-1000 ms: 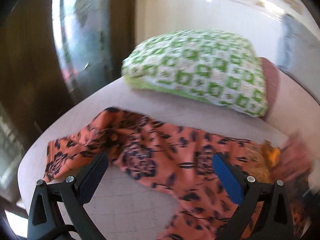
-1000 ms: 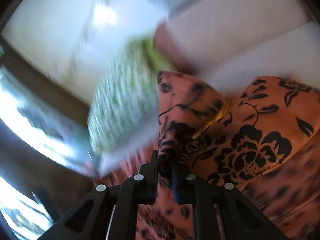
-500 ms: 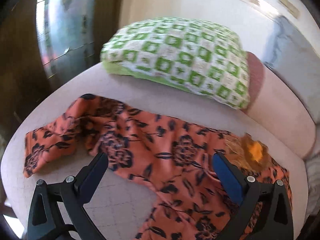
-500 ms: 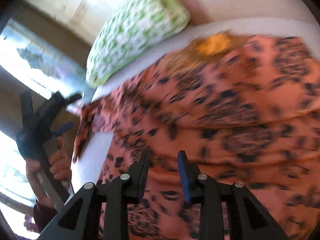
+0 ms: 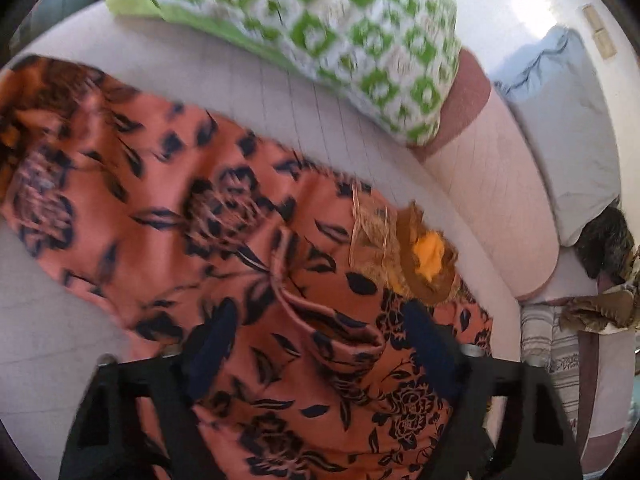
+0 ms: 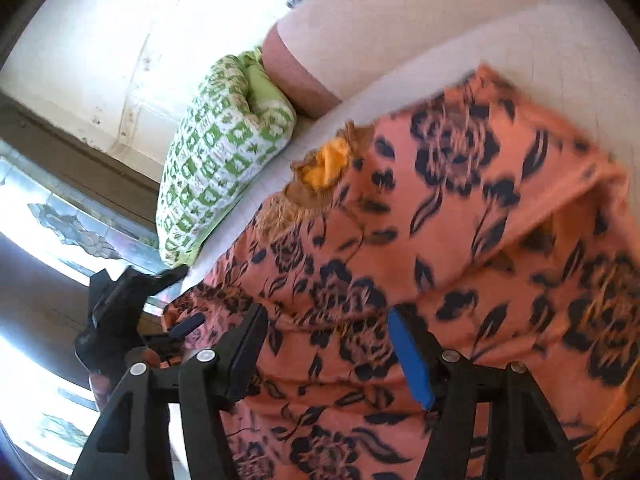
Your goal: Fold small clothes
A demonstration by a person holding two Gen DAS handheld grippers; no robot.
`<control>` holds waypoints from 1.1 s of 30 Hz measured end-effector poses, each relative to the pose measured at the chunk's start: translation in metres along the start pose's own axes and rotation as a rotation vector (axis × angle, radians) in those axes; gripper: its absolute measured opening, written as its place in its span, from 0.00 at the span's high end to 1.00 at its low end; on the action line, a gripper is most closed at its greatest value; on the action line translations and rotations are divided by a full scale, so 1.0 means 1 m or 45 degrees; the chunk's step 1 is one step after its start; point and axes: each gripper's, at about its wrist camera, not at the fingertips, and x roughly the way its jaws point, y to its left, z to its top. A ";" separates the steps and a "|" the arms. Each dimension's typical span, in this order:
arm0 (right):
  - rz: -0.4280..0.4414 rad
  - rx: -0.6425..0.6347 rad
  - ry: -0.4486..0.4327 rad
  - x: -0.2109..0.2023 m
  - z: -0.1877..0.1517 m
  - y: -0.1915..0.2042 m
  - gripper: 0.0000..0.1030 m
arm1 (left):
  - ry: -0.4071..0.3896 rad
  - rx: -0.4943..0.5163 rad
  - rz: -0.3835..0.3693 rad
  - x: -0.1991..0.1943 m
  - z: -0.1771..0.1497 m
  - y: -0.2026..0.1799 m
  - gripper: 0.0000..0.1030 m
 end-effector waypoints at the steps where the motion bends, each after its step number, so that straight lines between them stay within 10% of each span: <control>1: -0.013 -0.012 -0.011 0.000 0.000 0.001 0.36 | 0.033 0.010 0.020 0.011 0.000 -0.003 0.40; 8: -0.034 0.059 -0.019 -0.012 0.006 -0.018 0.36 | 0.064 0.077 0.153 0.037 -0.005 -0.007 0.90; 14: -0.098 0.104 -0.175 -0.033 0.027 -0.034 0.36 | -0.148 0.294 0.127 0.013 -0.009 -0.033 0.94; 18: -0.086 0.227 -0.275 -0.043 0.043 -0.059 0.36 | -0.388 0.512 0.324 -0.012 -0.005 -0.054 0.94; 24: -0.101 0.315 -0.172 -0.017 0.054 -0.083 0.36 | -0.096 0.360 0.441 0.030 0.015 -0.009 0.87; 28: -0.190 0.328 -0.106 -0.007 0.054 -0.084 0.38 | -0.185 0.288 0.452 0.004 0.024 -0.003 0.84; 33: -0.040 0.194 -0.260 -0.024 0.056 -0.053 0.37 | -0.247 0.276 0.445 -0.018 0.019 -0.001 0.83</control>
